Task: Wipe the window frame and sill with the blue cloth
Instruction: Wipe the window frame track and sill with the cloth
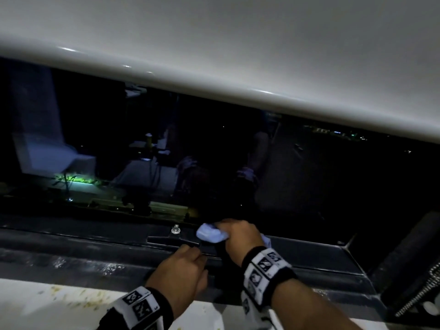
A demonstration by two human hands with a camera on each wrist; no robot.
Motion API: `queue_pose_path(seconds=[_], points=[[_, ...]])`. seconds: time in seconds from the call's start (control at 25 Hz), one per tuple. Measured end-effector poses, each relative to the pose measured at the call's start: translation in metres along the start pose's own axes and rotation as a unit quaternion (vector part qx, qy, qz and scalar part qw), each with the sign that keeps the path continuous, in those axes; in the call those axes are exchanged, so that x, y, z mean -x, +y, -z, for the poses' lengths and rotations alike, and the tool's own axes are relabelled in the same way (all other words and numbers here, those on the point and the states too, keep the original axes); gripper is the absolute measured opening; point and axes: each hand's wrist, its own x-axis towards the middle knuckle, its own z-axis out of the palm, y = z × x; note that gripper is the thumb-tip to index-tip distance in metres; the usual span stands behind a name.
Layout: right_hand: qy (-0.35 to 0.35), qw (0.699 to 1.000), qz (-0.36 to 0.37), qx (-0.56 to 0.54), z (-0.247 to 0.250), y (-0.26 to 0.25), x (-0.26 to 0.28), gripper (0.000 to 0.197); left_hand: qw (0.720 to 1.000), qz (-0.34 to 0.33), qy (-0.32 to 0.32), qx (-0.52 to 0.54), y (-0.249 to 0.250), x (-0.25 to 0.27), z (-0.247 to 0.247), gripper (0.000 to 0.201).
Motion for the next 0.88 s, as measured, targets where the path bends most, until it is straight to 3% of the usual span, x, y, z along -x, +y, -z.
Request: queue_pose_path(seconds=[0.12,0.2,0.32,0.4,0.48,0.6,0.68,0.72,0.88], points=[[0.021,0.998,0.065,-0.009,-0.019,-0.01,0.003,0.029,1.0,0.028,0.0,0.014,-0.005,0.002,-0.002,0.026],[0.032,0.989,0.138,-0.053,-0.019,0.001,0.029,0.034,0.999,0.034,-0.004,0.033,-0.007,0.001,-0.002,0.029],[0.017,0.975,0.164,-0.147,-0.007,0.019,0.045,0.045,0.999,0.023,-0.003,0.023,-0.01,0.0,0.0,0.028],[0.064,0.98,0.122,-0.143,0.004,0.022,0.031,0.05,0.999,0.017,-0.009,0.026,-0.012,0.001,0.003,0.026],[0.06,0.994,0.078,-0.039,-0.001,0.013,0.027,0.036,0.999,0.018,-0.001,0.034,-0.012,0.002,0.002,0.024],[0.037,0.993,0.113,-0.017,-0.018,0.0,0.05,0.022,0.998,0.029,0.006,0.057,-0.012,0.003,0.003,0.025],[0.079,0.982,0.171,-0.023,-0.017,0.009,0.061,0.028,0.998,0.035,-0.002,0.061,-0.011,0.003,0.007,0.026],[0.054,0.983,0.173,-0.028,-0.007,0.012,0.056,0.032,0.997,0.037,-0.011,0.061,-0.009,0.002,0.01,0.026],[0.04,0.995,0.088,-0.007,-0.002,0.003,0.033,0.034,0.996,0.043,-0.025,0.074,-0.01,0.004,0.016,0.031]])
